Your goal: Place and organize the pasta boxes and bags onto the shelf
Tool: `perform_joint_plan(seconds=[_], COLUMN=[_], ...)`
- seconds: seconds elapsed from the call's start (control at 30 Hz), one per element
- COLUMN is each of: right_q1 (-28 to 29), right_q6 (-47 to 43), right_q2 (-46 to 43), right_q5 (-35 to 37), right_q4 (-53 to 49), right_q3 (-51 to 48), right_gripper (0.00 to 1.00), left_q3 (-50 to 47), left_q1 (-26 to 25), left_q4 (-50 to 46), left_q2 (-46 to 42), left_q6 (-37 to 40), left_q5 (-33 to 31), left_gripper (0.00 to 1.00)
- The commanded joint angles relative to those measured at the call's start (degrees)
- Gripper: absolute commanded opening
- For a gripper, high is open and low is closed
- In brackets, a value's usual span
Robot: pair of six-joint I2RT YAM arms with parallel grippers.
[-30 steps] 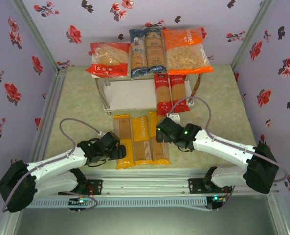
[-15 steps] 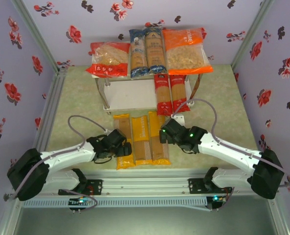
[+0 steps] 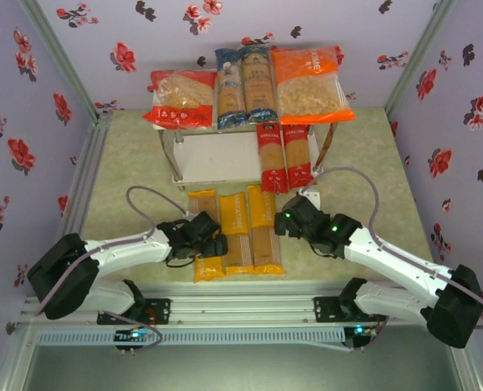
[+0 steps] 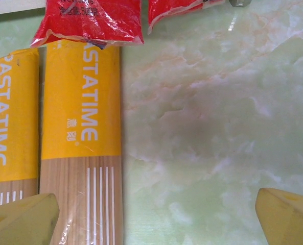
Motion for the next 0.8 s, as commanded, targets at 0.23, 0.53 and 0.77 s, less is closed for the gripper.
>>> perform_joint_plan(seconds=[0.23,0.53,0.77], right_q1=[-1.4,-1.8,-1.9], right_q6=[-1.2,-1.6,-1.8], right_q2=[-3.3,-3.2,-2.9], right_q5=[-1.2,-1.2,-1.2], right_q4=[0.7,0.6,0.5], right_q3=[-1.4,-0.6,0.2], right_gripper=[0.99,0.99,0.99], left_q3=[-0.4,1.5,1.3], left_q1=[-0.4,-0.4,-0.4], left_q4=[0.3,-0.1,-4.0], left_q2=[5.1,10.4,5.6], left_q6=[-0.7,1.0,1.4], left_q5=[-0.1,0.9,0.9], left_gripper=[0.96,0.73,0.45])
